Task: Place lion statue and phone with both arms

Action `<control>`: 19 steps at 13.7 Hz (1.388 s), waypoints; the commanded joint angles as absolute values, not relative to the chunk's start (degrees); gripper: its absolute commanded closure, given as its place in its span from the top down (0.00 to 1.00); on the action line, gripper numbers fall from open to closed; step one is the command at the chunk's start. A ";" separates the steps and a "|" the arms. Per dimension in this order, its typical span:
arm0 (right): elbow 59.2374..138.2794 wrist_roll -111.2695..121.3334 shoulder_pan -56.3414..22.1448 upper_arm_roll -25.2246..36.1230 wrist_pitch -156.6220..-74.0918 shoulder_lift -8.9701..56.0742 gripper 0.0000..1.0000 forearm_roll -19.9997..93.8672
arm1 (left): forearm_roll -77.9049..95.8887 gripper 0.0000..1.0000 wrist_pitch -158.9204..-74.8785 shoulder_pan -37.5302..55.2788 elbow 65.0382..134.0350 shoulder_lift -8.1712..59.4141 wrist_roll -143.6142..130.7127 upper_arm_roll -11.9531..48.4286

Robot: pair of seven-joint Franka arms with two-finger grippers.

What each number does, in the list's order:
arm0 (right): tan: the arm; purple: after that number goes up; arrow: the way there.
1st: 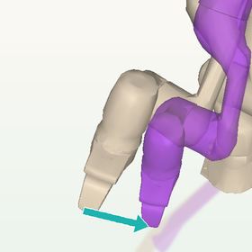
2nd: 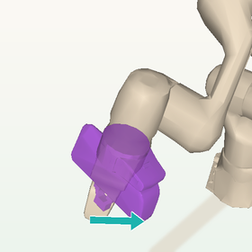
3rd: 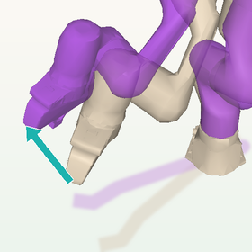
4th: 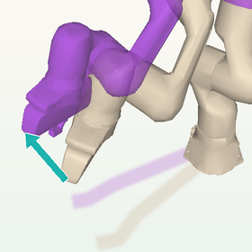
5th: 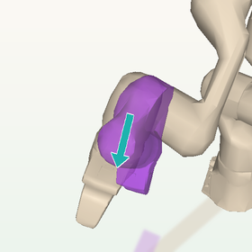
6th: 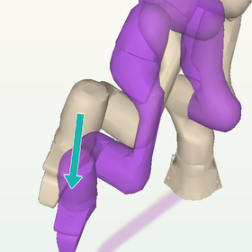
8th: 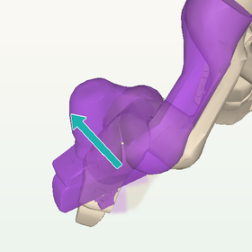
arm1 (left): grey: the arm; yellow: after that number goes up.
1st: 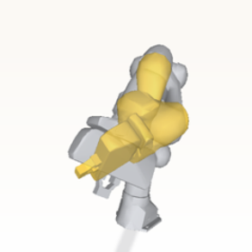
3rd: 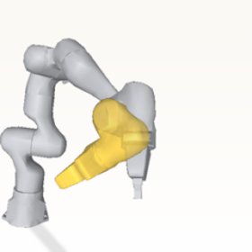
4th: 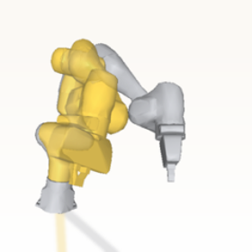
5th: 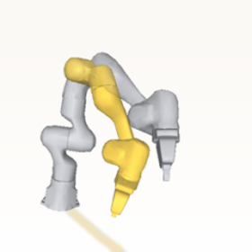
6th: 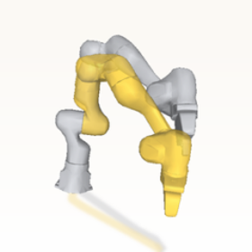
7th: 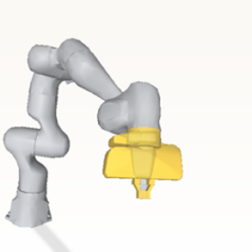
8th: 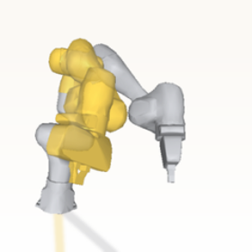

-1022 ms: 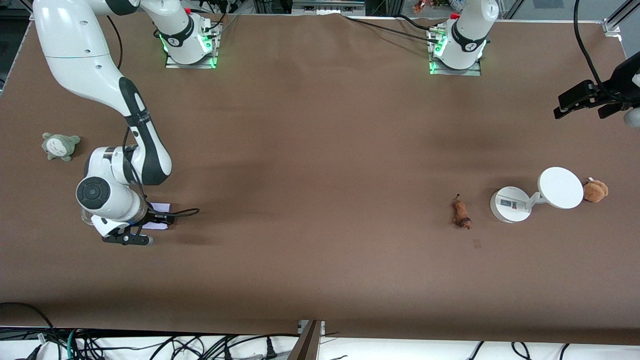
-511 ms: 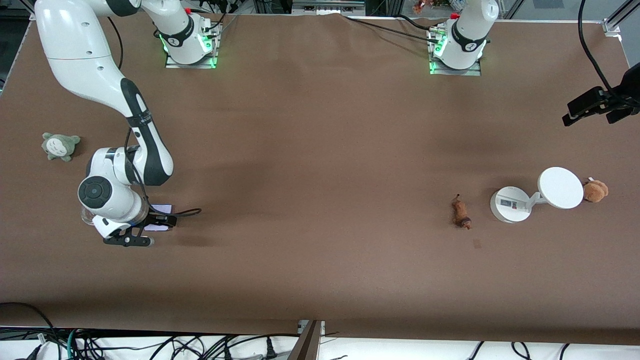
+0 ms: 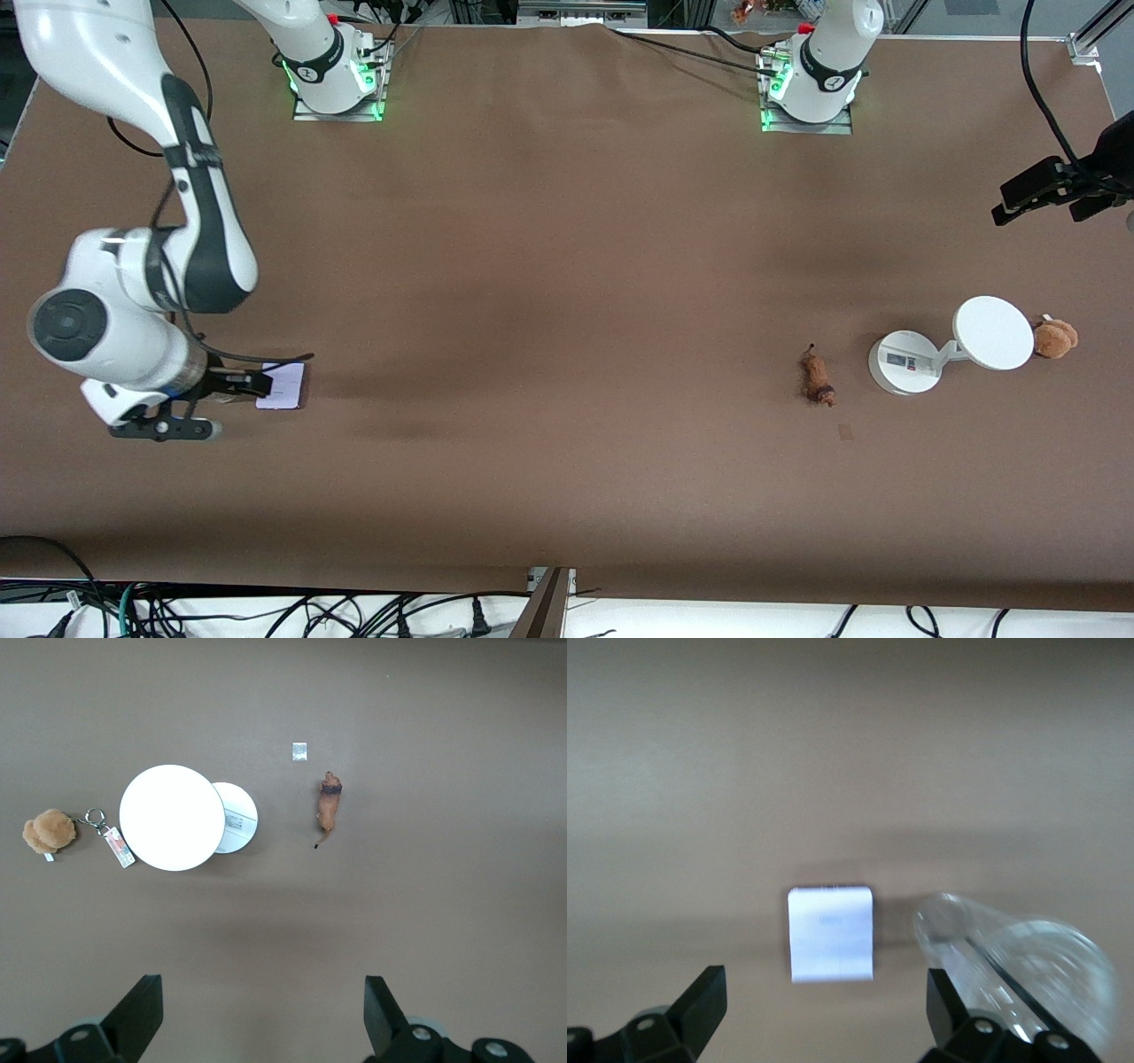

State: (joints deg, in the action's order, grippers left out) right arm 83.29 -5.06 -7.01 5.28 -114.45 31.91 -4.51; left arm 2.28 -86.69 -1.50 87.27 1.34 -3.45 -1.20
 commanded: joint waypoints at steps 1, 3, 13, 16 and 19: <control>78.07 -3.78 -6.68 5.01 -102.79 28.32 1.00 -5.10 | 2.37 1.00 -86.66 -2.02 86.75 2.28 -3.96 -1.14; 76.99 -4.30 -6.68 5.01 -97.58 23.84 1.00 -4.57 | 2.37 1.00 -86.49 -2.11 87.01 2.29 -4.04 -1.32; 83.85 -4.31 -1.95 2.28 -82.45 5.55 1.00 -0.89 | 2.37 1.00 -86.75 -2.20 86.66 2.99 -3.96 -1.49; 83.94 -3.17 -1.67 2.99 -83.92 4.75 1.00 -0.71 | 2.37 1.00 -86.75 -2.20 86.66 2.99 -3.96 -1.41; 82.98 -0.97 -1.23 4.65 -82.36 6.15 1.00 -0.44 | 2.29 1.00 -86.84 -2.11 86.57 2.99 -3.96 -1.23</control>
